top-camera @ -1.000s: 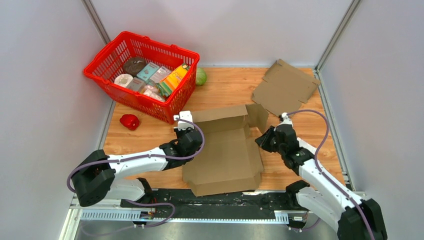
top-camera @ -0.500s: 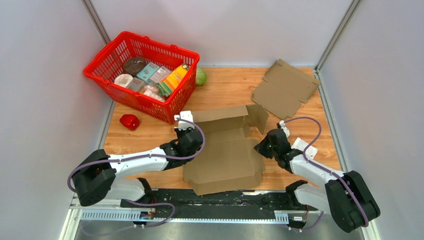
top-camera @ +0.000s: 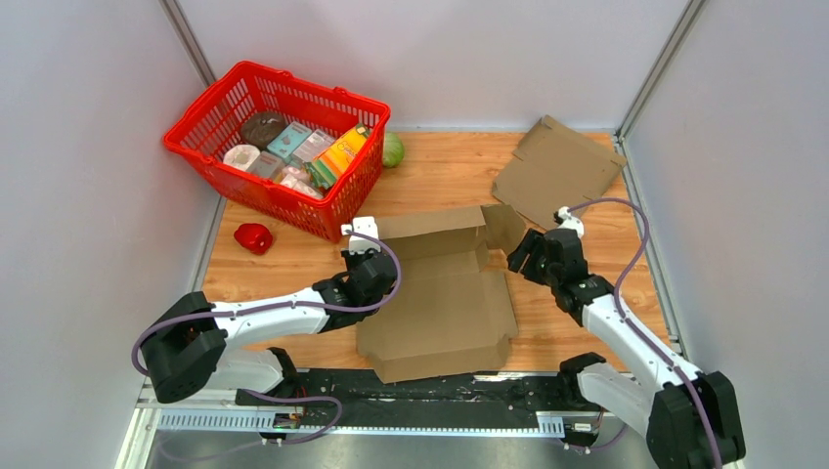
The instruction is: Fold the paper box
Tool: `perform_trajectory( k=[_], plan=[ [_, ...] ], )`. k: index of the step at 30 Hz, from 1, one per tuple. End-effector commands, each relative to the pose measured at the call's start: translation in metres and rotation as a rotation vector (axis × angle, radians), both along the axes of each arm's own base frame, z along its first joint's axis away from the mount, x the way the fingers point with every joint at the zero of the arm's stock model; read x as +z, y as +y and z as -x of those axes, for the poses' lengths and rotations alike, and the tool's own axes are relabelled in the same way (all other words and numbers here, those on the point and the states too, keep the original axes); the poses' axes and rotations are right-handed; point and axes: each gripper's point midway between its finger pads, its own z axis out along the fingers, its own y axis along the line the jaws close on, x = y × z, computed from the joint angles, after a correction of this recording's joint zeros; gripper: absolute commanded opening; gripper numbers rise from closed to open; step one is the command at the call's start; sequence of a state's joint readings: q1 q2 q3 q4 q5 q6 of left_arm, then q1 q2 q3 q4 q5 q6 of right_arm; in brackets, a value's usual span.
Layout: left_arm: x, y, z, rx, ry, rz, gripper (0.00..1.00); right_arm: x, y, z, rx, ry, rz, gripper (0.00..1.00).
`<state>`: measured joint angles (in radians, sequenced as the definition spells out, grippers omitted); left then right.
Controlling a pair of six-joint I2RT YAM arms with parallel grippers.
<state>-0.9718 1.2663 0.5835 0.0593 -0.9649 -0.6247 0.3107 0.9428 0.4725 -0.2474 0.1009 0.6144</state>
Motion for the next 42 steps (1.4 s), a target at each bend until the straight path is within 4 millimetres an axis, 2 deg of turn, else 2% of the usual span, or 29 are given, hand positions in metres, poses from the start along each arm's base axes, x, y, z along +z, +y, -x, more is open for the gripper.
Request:
perform_trajectory(
  k=[1,2,5,6,7,8,9,10,15,17,21,30,32,34,35,37,38,39,42],
  plan=[
    [-0.031,0.009,0.015,-0.054,0.119,-0.107,0.0,0.031,0.008,-0.031,0.11,-0.118,0.094,0.6],
    [-0.032,0.009,0.015,-0.054,0.119,-0.108,0.0,0.027,0.013,-0.034,0.149,-0.114,0.106,0.58],
    [-0.031,0.011,0.015,-0.051,0.117,-0.113,0.0,0.035,0.024,-0.043,0.179,-0.135,0.123,0.38],
    [-0.031,0.01,0.015,-0.051,0.117,-0.114,0.0,0.035,0.025,-0.042,0.172,-0.132,0.137,0.21],
    [-0.031,0.01,0.015,-0.052,0.115,-0.113,0.0,0.038,0.032,-0.04,0.186,-0.146,0.147,0.16],
    [-0.031,0.01,0.015,-0.054,0.115,-0.113,0.0,0.038,0.03,-0.039,0.169,-0.154,0.165,0.12],
    [-0.031,0.01,0.015,-0.054,0.114,-0.113,0.0,0.042,0.031,-0.037,0.164,-0.168,0.168,0.02],
    [-0.031,0.009,0.014,-0.053,0.112,-0.113,0.0,0.042,0.034,-0.034,0.17,-0.166,0.171,0.0],
    [-0.032,0.006,0.013,-0.059,0.117,-0.114,0.0,0.053,0.042,-0.019,0.165,-0.164,0.129,0.0],
    [-0.033,0.006,0.013,-0.06,0.117,-0.112,0.0,0.061,0.051,-0.013,0.188,-0.166,0.075,0.0],
    [-0.032,0.007,0.012,-0.053,0.115,-0.114,0.0,0.058,0.063,0.0,0.206,-0.101,0.049,0.0],
    [-0.029,0.006,0.013,-0.056,0.11,-0.102,0.0,0.047,0.089,0.021,0.191,-0.04,-0.061,0.0],
    [-0.029,0.005,0.012,-0.058,0.112,-0.099,0.0,0.035,0.095,0.027,0.172,-0.019,-0.093,0.0],
    [-0.029,0.005,0.012,-0.056,0.112,-0.099,0.0,0.031,0.112,0.033,0.191,-0.033,-0.134,0.0],
    [-0.03,0.004,0.012,-0.056,0.112,-0.101,0.0,0.021,0.113,0.037,0.193,-0.027,-0.131,0.0],
    [-0.031,0.005,0.012,-0.055,0.114,-0.105,0.0,0.021,0.118,0.038,0.209,-0.04,-0.132,0.01],
    [-0.032,0.006,0.012,-0.054,0.116,-0.11,0.0,0.025,0.115,0.037,0.206,-0.052,-0.115,0.07],
    [-0.032,0.005,0.012,-0.054,0.116,-0.108,0.0,0.025,0.109,0.039,0.249,-0.06,-0.044,0.33],
    [-0.035,0.005,0.012,-0.056,0.12,-0.115,0.0,0.052,0.092,0.049,0.306,-0.1,0.04,0.56]
  ],
)
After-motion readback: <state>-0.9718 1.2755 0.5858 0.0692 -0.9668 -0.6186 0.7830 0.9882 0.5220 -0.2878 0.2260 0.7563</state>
